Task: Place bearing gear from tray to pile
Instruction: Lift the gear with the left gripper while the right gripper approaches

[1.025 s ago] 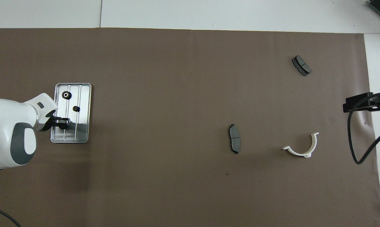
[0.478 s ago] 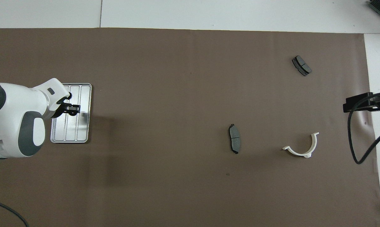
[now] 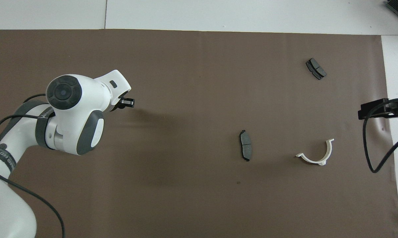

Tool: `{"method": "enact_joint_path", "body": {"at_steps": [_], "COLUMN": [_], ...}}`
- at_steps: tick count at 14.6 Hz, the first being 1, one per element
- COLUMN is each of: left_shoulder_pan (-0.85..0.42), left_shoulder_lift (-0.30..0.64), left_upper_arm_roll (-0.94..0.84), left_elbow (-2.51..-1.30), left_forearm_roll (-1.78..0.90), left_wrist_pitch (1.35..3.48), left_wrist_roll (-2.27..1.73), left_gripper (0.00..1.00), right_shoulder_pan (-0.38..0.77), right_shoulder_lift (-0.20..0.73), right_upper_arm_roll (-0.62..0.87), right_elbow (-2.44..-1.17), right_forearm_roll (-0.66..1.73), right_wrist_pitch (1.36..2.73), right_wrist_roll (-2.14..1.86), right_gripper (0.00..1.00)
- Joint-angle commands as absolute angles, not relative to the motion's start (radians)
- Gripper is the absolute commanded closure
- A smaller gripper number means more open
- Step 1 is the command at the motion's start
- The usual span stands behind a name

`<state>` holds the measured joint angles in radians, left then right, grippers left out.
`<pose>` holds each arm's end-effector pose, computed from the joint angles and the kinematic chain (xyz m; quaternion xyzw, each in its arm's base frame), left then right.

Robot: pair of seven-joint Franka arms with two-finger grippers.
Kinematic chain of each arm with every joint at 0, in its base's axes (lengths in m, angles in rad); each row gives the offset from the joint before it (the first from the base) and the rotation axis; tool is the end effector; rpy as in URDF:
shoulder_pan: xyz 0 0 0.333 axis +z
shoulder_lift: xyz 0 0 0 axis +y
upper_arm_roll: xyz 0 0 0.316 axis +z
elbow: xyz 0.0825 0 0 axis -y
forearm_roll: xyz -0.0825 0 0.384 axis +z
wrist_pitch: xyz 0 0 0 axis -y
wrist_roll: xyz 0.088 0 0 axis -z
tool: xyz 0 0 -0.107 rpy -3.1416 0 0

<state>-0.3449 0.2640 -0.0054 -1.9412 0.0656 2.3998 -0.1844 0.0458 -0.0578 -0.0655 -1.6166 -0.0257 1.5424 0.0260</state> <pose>0.5894 -0.2147 0.3674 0.9895 -0.1041 0.0999 0.0028 0.5332 -0.0144 0.6319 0.9996 -0.0230 -0.0082 0.0110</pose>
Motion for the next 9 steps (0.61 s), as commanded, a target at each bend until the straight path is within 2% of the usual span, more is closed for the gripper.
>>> {"method": "enact_joint_path", "body": {"at_steps": [1,4,9], "left_shoulder_pan": [-0.448,-0.501,-0.544], "left_shoulder_lift": [0.412,0.543,0.563], "left_upper_arm_roll": [0.018,0.018,0.012], "left_elbow": [-1.755,-1.562,-1.546], "left_forearm_roll": [0.118,0.140,0.127], "left_wrist_pitch": [2.341,2.299,2.399], "left_wrist_roll": [-0.320,-0.449,-0.475], "left_gripper": [1.00,1.00,1.00], "right_shoulder_pan": [0.035,0.034,0.045], "right_shoulder_lift": [-0.078,-0.077,-0.061], "right_upper_arm_roll": [-0.061,-0.060,-0.058], "right_elbow": [-1.635,-1.638,-1.704], "right_forearm_roll": [-0.014,-0.014,-0.008], "right_wrist_pitch": [1.537,1.560,1.673], "right_wrist_roll": [0.043,0.054,0.041], "right_gripper": [0.00,0.00,0.00]}}
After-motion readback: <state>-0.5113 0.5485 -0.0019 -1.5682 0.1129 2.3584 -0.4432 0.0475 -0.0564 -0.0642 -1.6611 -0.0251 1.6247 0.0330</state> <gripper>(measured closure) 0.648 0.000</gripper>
